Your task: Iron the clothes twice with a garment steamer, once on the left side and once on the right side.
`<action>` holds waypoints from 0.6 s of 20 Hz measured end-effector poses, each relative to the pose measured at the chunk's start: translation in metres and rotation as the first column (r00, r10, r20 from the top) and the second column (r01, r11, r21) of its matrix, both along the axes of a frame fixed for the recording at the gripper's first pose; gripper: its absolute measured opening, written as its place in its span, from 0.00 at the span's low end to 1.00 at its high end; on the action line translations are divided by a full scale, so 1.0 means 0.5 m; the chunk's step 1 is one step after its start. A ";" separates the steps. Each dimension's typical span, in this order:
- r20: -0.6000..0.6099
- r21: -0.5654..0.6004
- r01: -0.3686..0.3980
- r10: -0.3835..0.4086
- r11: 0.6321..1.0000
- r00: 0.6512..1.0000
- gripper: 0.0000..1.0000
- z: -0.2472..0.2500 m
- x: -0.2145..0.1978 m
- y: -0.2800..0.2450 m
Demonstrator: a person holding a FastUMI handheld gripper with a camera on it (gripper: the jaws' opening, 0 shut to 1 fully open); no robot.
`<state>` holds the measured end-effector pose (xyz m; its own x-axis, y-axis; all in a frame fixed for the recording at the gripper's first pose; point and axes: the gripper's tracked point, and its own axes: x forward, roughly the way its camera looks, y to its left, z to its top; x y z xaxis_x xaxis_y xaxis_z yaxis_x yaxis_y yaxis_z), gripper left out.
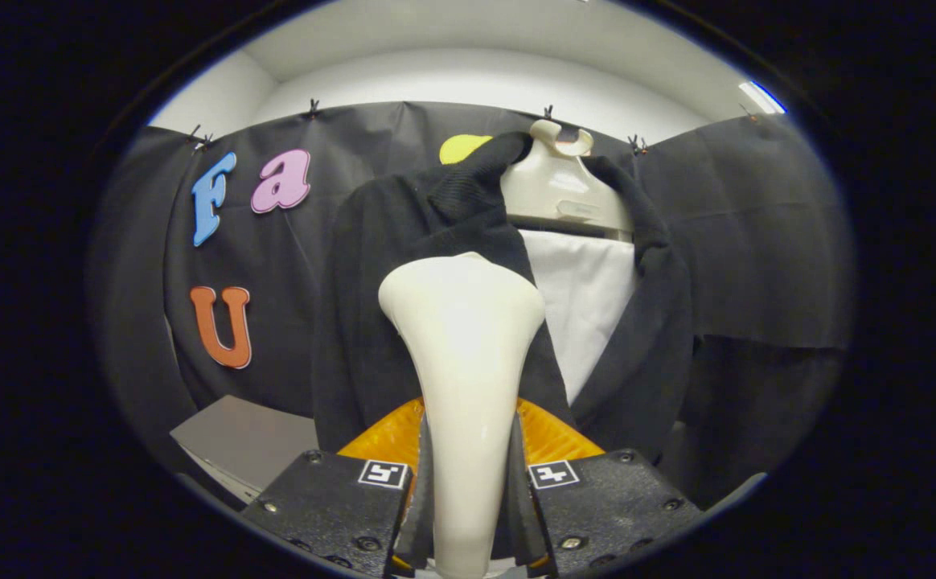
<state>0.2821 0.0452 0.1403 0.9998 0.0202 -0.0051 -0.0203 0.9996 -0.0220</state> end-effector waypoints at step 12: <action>-0.095 -0.037 0.088 -0.091 0.995 0.991 0.41 -0.158 -0.002 -0.037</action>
